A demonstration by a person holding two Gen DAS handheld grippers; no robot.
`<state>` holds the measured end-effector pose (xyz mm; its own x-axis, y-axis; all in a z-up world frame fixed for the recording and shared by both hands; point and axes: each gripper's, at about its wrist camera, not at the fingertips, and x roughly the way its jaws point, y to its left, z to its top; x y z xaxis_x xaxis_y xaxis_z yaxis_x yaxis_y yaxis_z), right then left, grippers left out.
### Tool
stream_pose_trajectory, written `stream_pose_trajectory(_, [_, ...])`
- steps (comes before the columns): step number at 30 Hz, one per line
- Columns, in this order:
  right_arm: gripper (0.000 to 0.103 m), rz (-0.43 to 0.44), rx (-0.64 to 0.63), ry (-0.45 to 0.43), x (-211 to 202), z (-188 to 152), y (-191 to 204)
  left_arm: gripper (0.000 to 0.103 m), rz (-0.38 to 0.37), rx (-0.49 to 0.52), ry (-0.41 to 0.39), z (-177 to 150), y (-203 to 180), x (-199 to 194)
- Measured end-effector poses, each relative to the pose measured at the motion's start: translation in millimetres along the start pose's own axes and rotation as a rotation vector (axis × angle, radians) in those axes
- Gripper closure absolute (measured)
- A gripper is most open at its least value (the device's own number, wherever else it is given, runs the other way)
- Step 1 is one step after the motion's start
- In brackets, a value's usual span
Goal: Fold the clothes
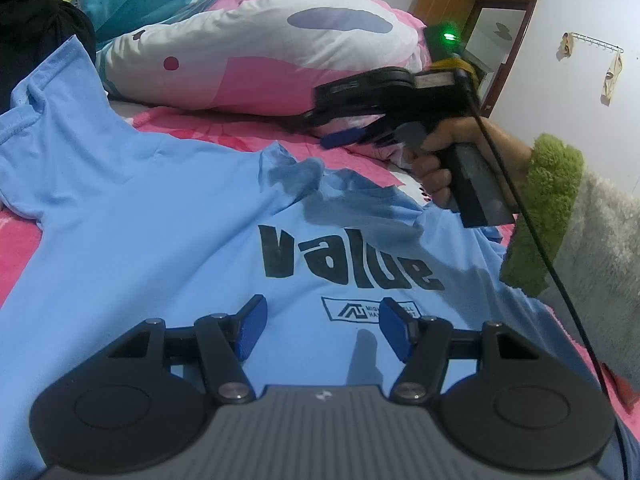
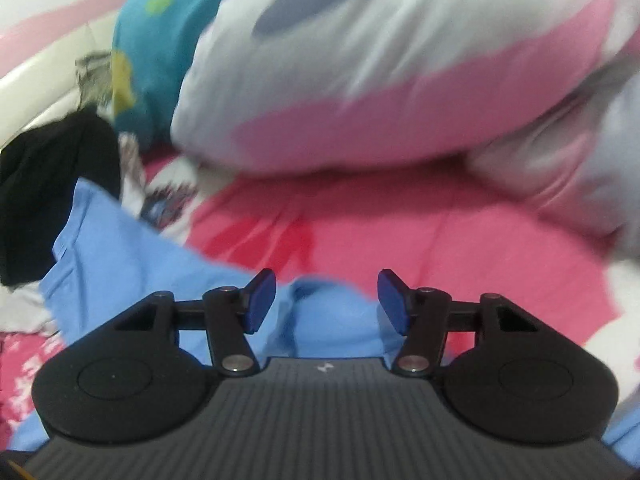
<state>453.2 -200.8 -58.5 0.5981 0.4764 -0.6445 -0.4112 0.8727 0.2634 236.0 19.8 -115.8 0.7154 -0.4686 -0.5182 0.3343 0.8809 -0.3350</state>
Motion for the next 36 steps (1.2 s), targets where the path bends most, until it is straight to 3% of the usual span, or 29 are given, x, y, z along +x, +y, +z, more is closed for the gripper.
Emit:
stream_pose_trajectory(2, [0.049,0.024,0.0,0.038,13,-2,10,0.04,0.0,-0.001,0.0,0,0,0])
stream_pose_trajectory(3, [0.055,0.022,-0.005,0.051,19,-2,13,0.04,-0.001,-0.001,0.0,0,0,0])
stream_pose_trajectory(5, [0.102,0.012,-0.003,0.077,32,-3,16,0.04,-0.001,-0.002,0.0,0,1,0])
stream_pose_trajectory(10, [0.102,-0.026,0.046,-0.008,45,0,4,0.04,-0.002,-0.002,0.0,0,1,0])
stream_pose_trajectory(12, [0.102,-0.091,0.093,-0.011,56,-1,-9,0.04,-0.003,-0.003,-0.001,0,2,0])
stream_pose_trajectory(16, [0.096,-0.034,0.312,-0.063,45,-2,-37,0.04,-0.002,-0.003,-0.001,0,1,0])
stream_pose_trajectory(19, [0.088,-0.088,0.277,-0.123,19,4,-29,0.04,-0.001,-0.003,0.0,0,1,0])
stream_pose_trajectory(22, [0.082,-0.048,0.189,-0.113,0,16,0,0.04,-0.002,-0.015,-0.002,0,2,-2])
stream_pose_trajectory(29, [0.044,0.233,0.083,0.021,11,48,114,0.04,-0.004,-0.041,-0.001,1,5,-7])
stream_pose_trajectory(33, [0.037,0.327,0.104,0.141,42,62,171,0.04,0.014,-0.018,0.004,0,1,-7])
stream_pose_trajectory(36, [0.036,0.302,0.1,0.256,69,67,205,0.04,0.027,0.001,0.007,-1,-2,-6])
